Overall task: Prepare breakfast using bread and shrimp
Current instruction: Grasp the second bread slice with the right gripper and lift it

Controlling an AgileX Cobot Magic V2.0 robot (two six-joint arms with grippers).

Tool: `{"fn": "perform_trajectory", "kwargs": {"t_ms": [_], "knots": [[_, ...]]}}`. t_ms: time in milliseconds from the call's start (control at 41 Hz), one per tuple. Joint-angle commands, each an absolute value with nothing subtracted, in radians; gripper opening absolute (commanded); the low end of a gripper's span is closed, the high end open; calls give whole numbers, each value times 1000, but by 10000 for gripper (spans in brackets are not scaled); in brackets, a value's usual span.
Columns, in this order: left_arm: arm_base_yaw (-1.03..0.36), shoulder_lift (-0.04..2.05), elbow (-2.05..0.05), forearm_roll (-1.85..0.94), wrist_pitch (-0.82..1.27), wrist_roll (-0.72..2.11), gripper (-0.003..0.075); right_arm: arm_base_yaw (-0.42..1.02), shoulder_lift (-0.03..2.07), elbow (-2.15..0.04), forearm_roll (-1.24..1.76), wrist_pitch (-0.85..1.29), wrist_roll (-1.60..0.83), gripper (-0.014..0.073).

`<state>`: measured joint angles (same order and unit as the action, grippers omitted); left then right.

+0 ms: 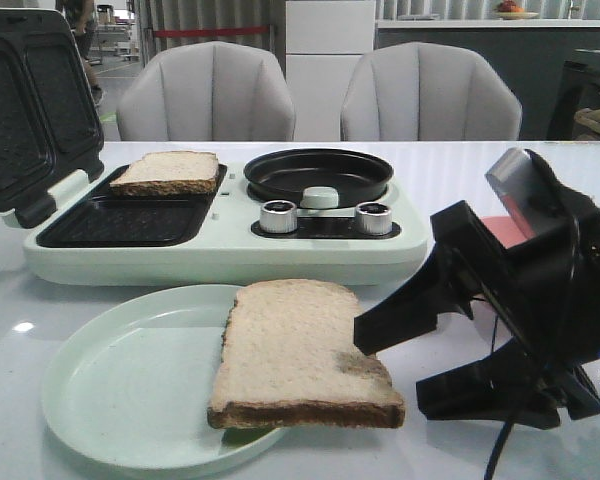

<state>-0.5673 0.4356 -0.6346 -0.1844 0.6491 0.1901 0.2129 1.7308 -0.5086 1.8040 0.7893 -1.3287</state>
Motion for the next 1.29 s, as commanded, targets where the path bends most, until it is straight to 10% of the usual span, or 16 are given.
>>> {"fn": "perform_trajectory", "kwargs": {"t_ms": [0, 464, 855, 1270], "knots": [[-570, 441, -665, -201, 557, 188, 459, 221, 1720, -551, 1863, 866, -1351, 570], [-570, 441, -665, -201, 557, 188, 459, 268, 1811, -647, 1863, 912, -1334, 556], [-570, 441, -665, -201, 557, 188, 459, 268, 1812, -647, 1863, 900, -1334, 132], [-570, 441, -665, -201, 557, 188, 459, 268, 1763, -647, 1862, 979, -1336, 73]]}}
